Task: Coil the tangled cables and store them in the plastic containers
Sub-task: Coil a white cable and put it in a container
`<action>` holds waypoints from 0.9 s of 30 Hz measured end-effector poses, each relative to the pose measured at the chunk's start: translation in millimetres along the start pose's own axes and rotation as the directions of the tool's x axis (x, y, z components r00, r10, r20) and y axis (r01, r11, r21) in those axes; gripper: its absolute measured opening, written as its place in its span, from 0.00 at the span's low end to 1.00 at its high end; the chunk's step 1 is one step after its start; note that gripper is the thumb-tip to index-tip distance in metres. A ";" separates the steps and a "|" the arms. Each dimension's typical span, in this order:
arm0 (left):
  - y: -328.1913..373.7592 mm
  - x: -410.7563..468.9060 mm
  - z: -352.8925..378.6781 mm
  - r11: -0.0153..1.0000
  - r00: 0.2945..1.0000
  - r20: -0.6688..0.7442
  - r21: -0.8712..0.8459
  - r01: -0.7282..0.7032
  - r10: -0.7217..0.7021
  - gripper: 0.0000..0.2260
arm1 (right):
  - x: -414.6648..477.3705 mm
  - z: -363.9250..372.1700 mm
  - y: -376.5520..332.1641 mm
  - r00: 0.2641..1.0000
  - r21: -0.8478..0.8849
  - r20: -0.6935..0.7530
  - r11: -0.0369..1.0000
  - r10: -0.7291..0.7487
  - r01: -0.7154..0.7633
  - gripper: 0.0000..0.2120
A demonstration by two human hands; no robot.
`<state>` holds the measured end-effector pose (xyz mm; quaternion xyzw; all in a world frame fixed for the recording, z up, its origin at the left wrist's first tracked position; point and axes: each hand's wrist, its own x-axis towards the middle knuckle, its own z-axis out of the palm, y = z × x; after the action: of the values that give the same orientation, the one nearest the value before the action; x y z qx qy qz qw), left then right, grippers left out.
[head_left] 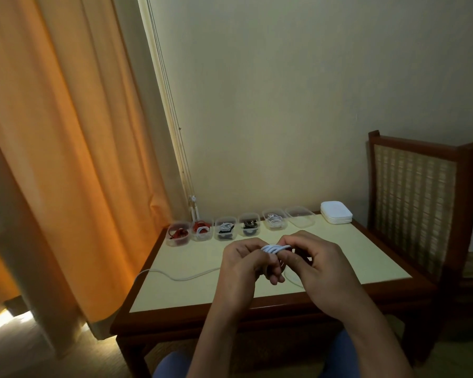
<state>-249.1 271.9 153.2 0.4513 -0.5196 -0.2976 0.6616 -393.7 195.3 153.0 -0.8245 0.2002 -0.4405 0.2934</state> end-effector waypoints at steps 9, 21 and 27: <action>-5.3 -11.8 2.9 0.997 0.996 0.079 0.067 -0.033 0.028 0.09 | 0.6 -5.4 2.8 0.999 0.011 0.021 1.000 0.025 -0.025 0.08; -2.5 -18.1 9.0 0.972 0.994 -0.022 0.212 -0.100 0.107 0.06 | 1.8 -3.7 -0.3 0.999 -0.026 0.046 0.999 0.022 -0.020 0.05; 5.5 -17.9 7.7 0.970 0.998 0.009 0.233 -0.064 0.063 0.04 | 1.9 -2.9 -3.6 1.000 -0.010 0.006 1.000 0.011 -0.011 0.06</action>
<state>-261.9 287.4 151.0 0.5088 -0.5655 -0.2136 0.6130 -394.9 195.9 157.8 -0.8262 0.2060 -0.4354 0.2923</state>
